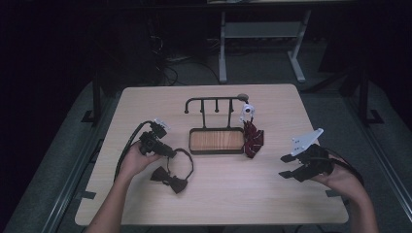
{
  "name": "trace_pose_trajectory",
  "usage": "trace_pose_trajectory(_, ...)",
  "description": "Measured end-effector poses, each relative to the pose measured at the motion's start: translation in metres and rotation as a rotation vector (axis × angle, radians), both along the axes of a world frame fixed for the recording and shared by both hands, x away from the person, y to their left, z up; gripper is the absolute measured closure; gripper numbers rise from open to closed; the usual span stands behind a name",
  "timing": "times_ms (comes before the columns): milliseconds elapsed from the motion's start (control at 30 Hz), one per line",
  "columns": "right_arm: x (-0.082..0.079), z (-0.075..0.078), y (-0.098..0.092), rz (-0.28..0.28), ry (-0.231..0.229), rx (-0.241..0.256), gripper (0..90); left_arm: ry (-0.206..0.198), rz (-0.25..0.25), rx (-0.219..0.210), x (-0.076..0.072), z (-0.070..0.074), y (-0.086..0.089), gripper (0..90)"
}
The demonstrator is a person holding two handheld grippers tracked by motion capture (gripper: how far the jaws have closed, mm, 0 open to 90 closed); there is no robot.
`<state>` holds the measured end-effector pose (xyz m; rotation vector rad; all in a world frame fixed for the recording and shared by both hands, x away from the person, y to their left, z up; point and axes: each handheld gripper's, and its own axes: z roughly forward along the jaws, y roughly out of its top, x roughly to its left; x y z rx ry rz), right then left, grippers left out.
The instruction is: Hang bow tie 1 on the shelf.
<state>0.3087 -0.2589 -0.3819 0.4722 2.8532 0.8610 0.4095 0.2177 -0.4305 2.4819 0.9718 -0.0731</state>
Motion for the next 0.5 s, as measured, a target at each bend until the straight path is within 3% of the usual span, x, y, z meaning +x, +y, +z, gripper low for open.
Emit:
trace_pose_trajectory(200, -0.0005, -0.0001, 0.0013, 0.0, -0.001, -0.003, 44.1, 0.021, 0.005, 0.004, 0.0019, -0.0043, -0.0014, 71.1)
trace_pose_trajectory(333, -0.0005, -0.0004, 0.002, 0.003, -0.002, -0.003, 44.2, 0.037, -0.033, 0.02, 0.0006, -0.0066, -0.0025, 87.0)
trace_pose_trajectory(500, -0.0007, -0.0004, 0.0008, 0.004, -0.01, -0.003, 44.1, 0.041, -0.076, 0.018, -0.0032, -0.0039, -0.0017, 89.1)
